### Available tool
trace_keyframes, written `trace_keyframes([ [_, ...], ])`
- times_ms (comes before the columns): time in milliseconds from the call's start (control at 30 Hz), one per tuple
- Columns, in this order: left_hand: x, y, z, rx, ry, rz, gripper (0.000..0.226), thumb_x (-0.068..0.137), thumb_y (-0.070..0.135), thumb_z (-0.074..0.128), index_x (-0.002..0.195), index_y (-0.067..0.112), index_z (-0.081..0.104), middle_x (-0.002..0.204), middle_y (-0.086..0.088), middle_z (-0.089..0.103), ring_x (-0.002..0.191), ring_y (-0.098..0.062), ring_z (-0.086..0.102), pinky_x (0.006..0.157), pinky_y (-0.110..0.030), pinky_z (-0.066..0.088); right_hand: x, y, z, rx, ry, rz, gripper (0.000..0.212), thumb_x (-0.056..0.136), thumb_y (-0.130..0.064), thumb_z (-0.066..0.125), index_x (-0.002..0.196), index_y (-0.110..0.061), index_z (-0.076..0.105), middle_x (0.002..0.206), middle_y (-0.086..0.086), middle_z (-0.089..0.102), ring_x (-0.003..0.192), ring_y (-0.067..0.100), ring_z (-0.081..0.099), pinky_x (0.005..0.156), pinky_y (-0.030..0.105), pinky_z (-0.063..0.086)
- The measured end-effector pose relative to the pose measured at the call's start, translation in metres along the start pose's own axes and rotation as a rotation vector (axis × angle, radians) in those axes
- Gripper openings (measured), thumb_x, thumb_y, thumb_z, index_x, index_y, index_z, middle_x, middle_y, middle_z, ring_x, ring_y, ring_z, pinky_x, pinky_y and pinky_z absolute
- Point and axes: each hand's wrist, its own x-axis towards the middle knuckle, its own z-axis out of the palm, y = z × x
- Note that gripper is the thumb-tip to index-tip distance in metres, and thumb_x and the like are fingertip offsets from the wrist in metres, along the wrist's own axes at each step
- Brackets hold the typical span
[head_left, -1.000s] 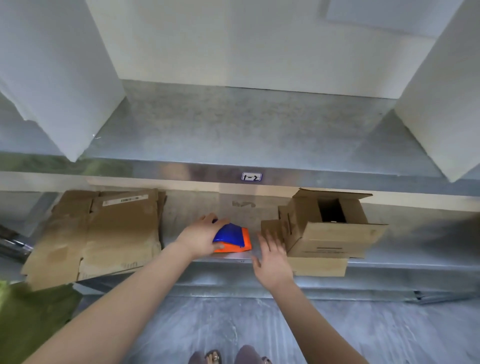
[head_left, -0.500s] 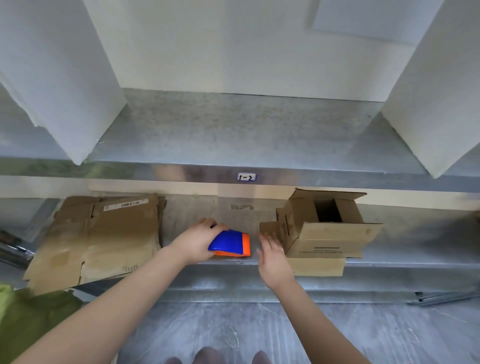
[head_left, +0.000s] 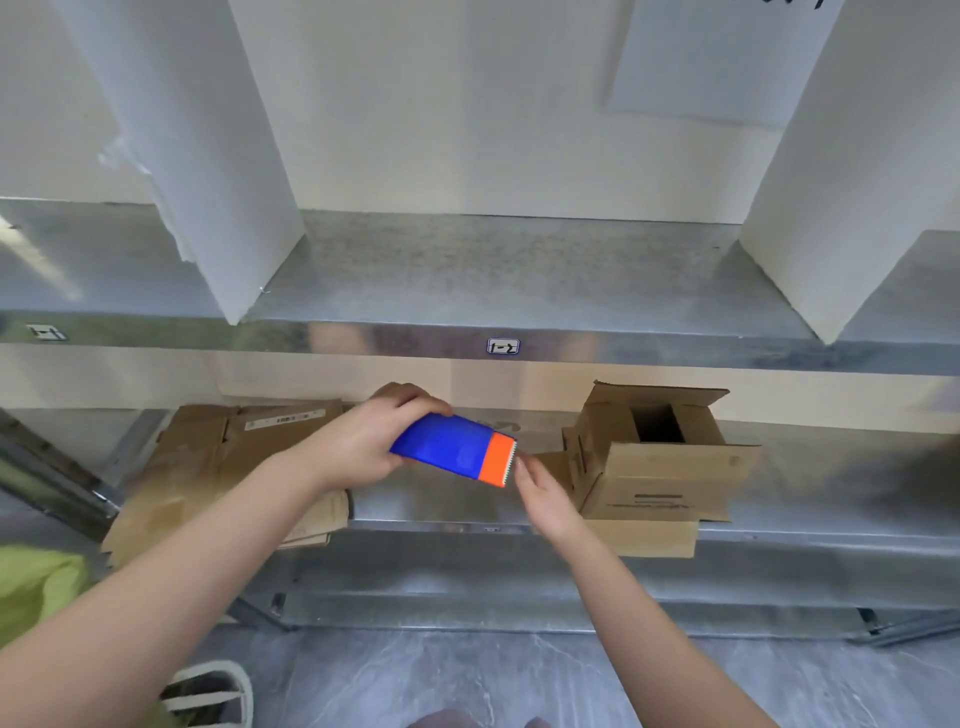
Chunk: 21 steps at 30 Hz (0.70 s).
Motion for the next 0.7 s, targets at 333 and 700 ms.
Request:
trace_keyframes([
  [333, 0.003, 0.028, 0.001, -0.077, 0.038, 0.048, 0.058, 0.076, 0.007, 0.070, 0.128, 0.023, 0.051, 0.119, 0.007, 0.051, 0.112, -0.007, 0.041, 0.096, -0.012, 0.030, -0.032, -0.012, -0.017, 0.264, 0.198, -0.034, 0.019, 0.097, -0.013, 0.053, 0.079, -0.013, 0.061, 0.072, 0.000, 0.060, 0.075, 0.016, 0.059, 0.066, 0.021, 0.055],
  [700, 0.032, 0.088, 0.025, -0.159, -0.017, 0.082, 0.071, 0.075, 0.048, 0.071, 0.137, 0.034, 0.040, 0.128, 0.016, 0.045, 0.121, -0.004, 0.044, 0.102, -0.023, 0.036, -0.083, 0.005, -0.109, -0.214, 0.618, -0.246, 0.013, 0.094, -0.020, 0.059, 0.082, -0.021, 0.064, 0.073, -0.010, 0.065, 0.072, 0.007, 0.062, 0.068, 0.027, 0.052],
])
